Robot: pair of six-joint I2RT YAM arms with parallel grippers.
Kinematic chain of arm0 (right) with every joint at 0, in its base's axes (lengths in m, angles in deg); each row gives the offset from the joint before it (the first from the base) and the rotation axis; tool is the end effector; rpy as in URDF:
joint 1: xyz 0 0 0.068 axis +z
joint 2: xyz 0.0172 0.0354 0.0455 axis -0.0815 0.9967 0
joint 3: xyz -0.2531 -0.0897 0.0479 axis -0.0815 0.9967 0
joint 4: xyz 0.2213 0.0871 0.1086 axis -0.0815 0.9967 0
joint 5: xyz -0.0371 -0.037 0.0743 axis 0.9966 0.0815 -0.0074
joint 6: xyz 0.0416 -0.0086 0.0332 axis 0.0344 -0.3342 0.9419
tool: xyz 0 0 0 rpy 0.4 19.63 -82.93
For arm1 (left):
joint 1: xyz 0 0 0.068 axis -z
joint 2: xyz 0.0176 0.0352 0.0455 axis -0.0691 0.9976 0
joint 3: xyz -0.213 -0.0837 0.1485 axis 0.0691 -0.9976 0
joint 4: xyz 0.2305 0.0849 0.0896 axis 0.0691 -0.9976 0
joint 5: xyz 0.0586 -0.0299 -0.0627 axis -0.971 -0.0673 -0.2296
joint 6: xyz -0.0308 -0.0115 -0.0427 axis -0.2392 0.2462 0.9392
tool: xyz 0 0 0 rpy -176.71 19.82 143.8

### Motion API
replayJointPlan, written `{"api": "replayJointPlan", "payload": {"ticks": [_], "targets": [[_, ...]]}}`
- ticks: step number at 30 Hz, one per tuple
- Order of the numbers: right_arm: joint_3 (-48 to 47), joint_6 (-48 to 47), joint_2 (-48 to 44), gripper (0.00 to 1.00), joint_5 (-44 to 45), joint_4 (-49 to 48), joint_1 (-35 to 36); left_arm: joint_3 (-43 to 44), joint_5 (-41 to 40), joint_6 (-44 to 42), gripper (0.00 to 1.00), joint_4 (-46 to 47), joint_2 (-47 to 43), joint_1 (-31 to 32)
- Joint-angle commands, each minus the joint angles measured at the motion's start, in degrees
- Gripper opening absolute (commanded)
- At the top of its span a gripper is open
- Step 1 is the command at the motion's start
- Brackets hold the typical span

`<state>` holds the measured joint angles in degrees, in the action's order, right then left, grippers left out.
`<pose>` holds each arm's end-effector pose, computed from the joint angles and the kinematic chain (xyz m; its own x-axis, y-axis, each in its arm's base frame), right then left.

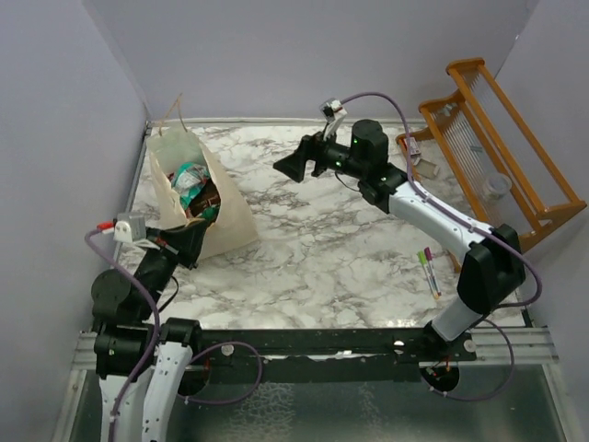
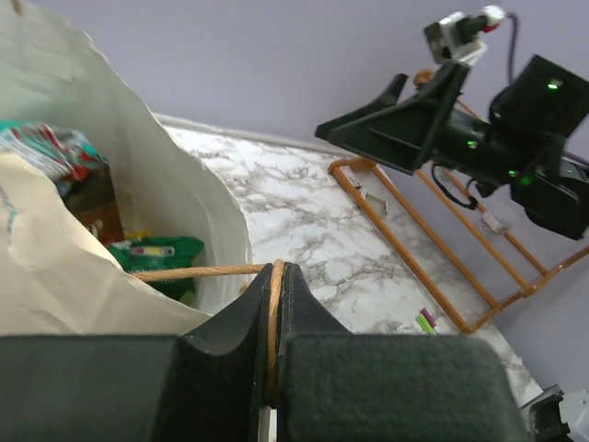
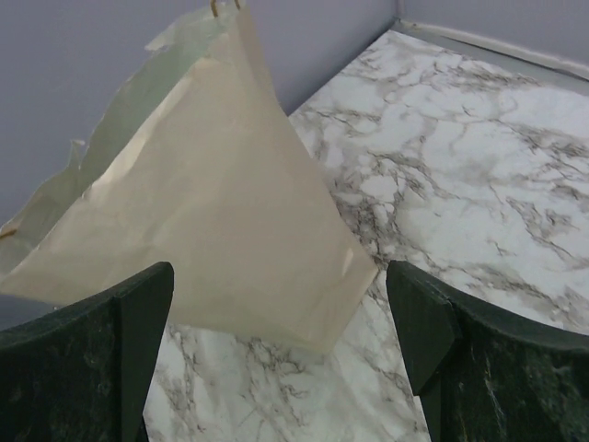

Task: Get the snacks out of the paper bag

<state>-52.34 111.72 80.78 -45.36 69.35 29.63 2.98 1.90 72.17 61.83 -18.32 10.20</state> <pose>0.3073 0.2284 0.3493 -0.4603 0.1315 -0.8780 -0.7391 0.4910 0.4610 0.0591 -0.0170 0.3671 -0.1231 -0.5132 -0.8494 0.3906 0.7617 -0.5169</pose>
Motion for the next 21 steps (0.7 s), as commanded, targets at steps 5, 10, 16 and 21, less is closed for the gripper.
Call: {"api": "replayJointPlan", "payload": {"ticks": [5, 10, 16, 21], "targets": [[-23.61, -7.08, 15.54, 1.0, 2.43, 9.65, 6.29, 4.26, -6.15, -2.58, 0.0, -9.24, -8.91, 0.53], [-32.34, -3.16, 22.77, 1.0, 2.92, 7.83, 6.9, 7.25, -9.33, -3.22, 0.0, -15.53, -9.25, 0.53], [-42.07, 5.32, 31.71, 0.96, 2.66, 1.9, 8.67, 7.28, -10.84, -1.52, 0.0, -17.55, -9.69, 0.53], [-51.84, 8.6, 40.37, 0.92, 1.89, -2.25, 9.44, 6.97, -11.55, -1.07, 0.0, -18.04, -9.67, 0.53]]}}
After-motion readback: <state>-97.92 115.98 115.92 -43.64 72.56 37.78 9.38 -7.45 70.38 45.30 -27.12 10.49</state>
